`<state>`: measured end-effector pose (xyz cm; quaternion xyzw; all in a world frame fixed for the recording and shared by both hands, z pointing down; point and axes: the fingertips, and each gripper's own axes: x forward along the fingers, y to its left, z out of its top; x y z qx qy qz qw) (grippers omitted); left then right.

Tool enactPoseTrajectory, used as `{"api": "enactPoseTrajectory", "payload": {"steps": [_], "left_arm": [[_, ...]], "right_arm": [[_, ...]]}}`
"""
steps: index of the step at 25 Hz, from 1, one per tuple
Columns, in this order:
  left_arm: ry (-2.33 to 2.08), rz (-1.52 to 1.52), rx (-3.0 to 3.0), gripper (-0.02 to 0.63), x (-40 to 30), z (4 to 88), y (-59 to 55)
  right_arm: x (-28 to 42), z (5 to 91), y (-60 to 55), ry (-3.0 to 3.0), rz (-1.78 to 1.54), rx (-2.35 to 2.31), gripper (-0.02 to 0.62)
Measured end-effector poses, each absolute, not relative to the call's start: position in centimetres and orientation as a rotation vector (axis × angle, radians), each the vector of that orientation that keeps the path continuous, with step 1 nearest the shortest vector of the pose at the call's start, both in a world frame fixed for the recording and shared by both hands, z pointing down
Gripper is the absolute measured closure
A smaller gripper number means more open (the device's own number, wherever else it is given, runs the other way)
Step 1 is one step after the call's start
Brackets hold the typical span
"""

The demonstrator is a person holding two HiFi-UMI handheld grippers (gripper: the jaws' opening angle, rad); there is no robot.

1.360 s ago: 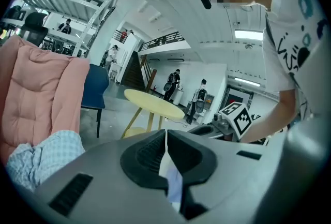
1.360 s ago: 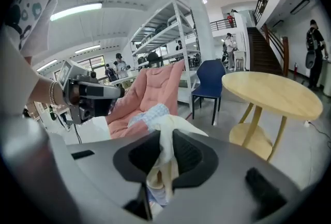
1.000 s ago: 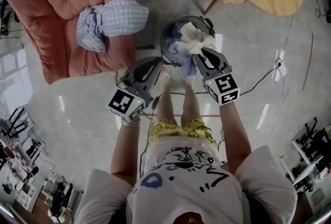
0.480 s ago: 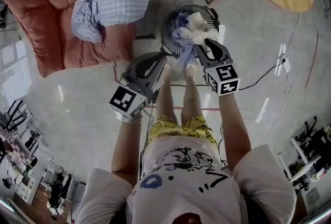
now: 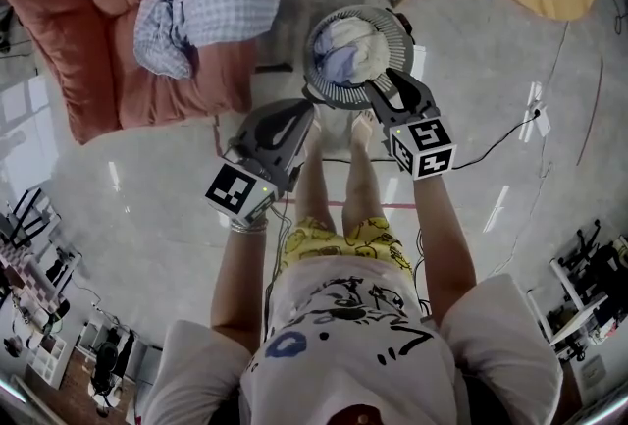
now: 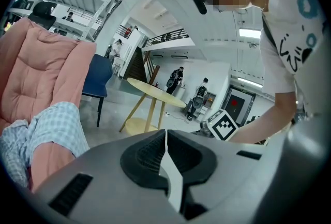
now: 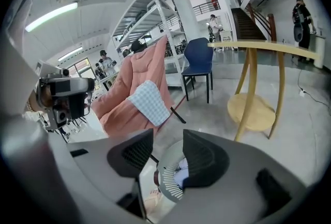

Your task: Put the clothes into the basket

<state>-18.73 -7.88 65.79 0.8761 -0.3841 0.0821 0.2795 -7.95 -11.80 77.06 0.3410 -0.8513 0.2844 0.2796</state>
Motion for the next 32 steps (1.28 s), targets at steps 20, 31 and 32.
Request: {"api": "enactPoseTrajectory", "payload": {"steps": [20,31,32], "left_arm": [[-1.062,0.185,2.476,0.583,-18.5,54.3,-7.0],[-1.067,0.154,2.593,0.583,-16.8,46.5,-6.1],[-1.068,0.151,2.602,0.583,-16.7,45.8,-6.0]], "right_arm": [[-8.0,59.8,-9.6,-2.496,0.544,0.893,0.554],[-7.0,47.7,-8.5,-2.652,0.364,0.886,0.565],[-6.9,46.9,-8.4,-2.663,0.349,0.884,0.565]]}}
